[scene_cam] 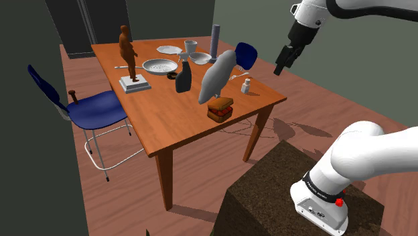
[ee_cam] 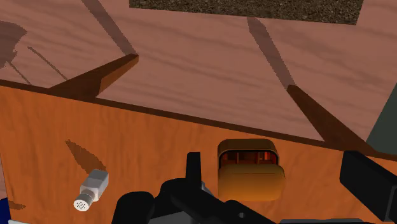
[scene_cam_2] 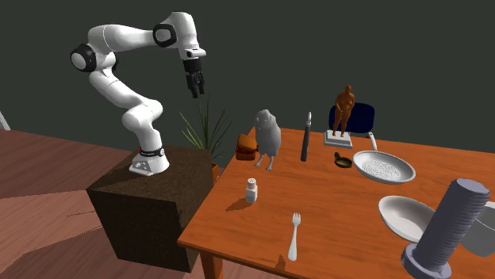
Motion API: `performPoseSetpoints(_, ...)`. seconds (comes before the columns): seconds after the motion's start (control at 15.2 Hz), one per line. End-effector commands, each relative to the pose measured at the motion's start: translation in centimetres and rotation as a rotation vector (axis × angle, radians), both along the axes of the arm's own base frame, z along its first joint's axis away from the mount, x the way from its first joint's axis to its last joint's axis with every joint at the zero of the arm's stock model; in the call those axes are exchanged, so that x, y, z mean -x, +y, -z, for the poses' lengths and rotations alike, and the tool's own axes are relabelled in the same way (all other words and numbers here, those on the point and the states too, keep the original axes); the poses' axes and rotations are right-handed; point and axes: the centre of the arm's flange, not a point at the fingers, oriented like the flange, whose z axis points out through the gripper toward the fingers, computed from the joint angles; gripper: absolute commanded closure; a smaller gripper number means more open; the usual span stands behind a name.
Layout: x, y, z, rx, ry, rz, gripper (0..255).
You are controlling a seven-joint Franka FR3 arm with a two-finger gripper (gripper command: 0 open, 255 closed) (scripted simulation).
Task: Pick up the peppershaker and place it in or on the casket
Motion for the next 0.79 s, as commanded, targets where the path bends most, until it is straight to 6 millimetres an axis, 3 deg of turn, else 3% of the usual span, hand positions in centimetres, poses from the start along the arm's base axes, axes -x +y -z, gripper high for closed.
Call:
performPoseSetpoints(0.0, 0.0, 0.0, 0.0, 0.000, 0.000, 0.000, 0)
performPoseSetpoints(0.73, -10.4, -9.7, 6.1, -0.026, 0.075, -0.027, 0)
